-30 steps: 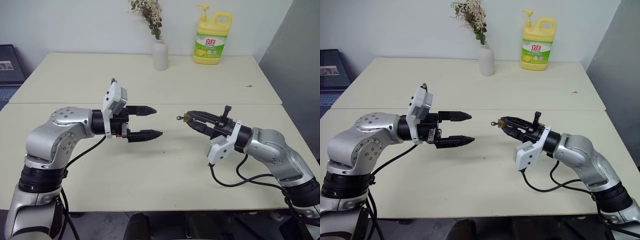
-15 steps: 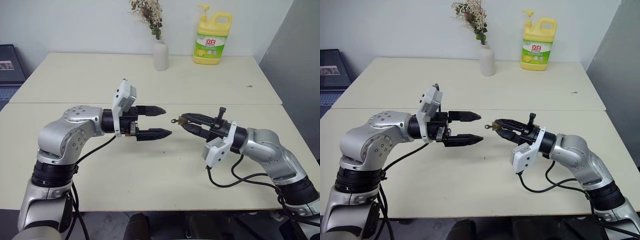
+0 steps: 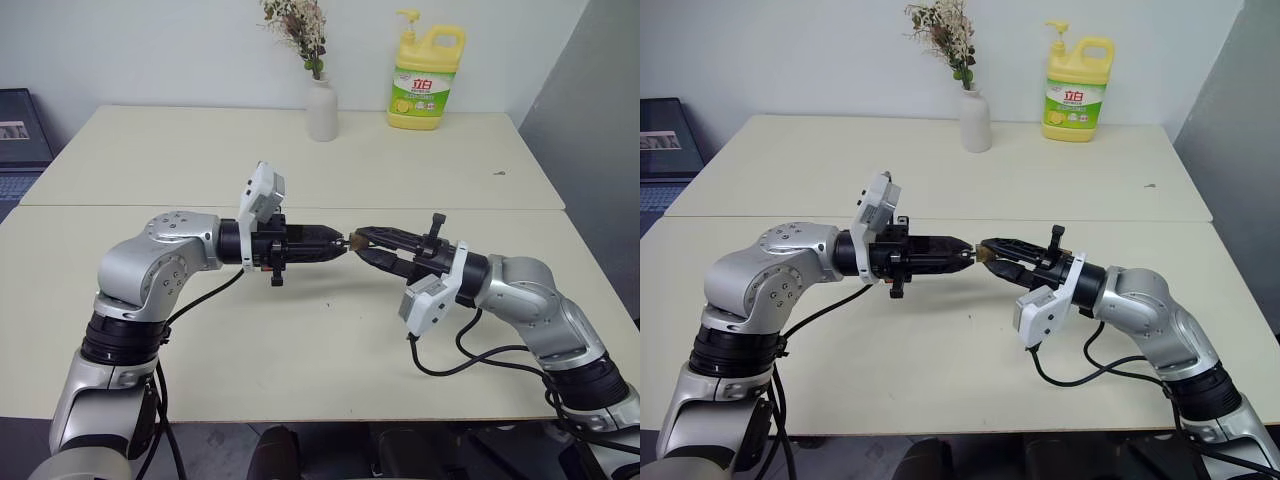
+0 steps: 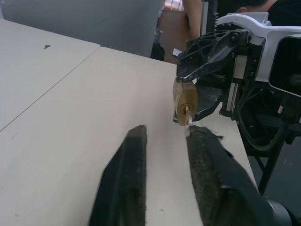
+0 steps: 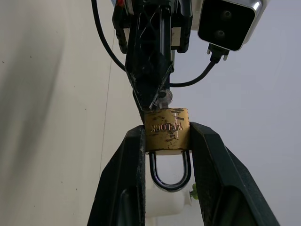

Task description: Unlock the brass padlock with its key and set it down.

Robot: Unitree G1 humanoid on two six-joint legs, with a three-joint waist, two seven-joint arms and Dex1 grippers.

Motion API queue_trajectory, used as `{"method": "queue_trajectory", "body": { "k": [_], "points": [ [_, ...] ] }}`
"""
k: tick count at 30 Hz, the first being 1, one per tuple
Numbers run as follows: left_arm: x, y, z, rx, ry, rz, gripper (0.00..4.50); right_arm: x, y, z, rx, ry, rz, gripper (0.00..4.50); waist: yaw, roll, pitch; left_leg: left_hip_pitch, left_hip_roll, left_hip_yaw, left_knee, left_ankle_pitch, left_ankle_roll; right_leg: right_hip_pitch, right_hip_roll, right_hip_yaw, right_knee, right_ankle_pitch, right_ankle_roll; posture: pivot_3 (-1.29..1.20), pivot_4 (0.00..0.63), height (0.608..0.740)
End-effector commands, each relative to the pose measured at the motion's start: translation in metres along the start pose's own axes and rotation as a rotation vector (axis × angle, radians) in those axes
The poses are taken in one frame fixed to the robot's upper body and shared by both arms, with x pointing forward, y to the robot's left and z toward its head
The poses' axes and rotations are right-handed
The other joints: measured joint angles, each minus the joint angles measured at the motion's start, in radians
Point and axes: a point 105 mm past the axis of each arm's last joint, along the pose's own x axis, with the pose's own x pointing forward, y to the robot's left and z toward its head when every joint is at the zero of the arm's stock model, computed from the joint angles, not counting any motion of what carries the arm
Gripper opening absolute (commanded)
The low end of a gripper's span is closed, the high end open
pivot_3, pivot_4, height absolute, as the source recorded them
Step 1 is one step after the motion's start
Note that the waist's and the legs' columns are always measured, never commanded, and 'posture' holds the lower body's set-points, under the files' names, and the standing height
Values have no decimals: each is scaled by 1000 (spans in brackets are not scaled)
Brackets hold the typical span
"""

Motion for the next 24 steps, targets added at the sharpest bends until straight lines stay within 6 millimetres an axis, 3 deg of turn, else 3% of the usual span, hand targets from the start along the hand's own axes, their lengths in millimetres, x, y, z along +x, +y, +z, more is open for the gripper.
{"method": "queue_trajectory", "body": {
  "k": [1,17,23,24],
  "points": [
    [3,0,10,51,-19,-6,7,1,-13,11,-29,-45,-33,940,0,0,0,0,0,0,0,0,0,0,0,0,0,0,0,0,150,740],
    [5,0,8,61,-31,2,0,1,-10,9,-8,-34,-19,940,0,0,0,0,0,0,0,0,0,0,0,0,0,0,0,0,150,740],
    [2,5,2,81,-1,25,1373,1,-8,8,5,-28,-8,940,0,0,0,0,0,0,0,0,0,0,0,0,0,0,0,0,150,740],
    [1,5,2,79,-1,24,1412,0,-8,8,6,-27,-6,940,0,0,0,0,0,0,0,0,0,0,0,0,0,0,0,0,150,740]
  ]
}}
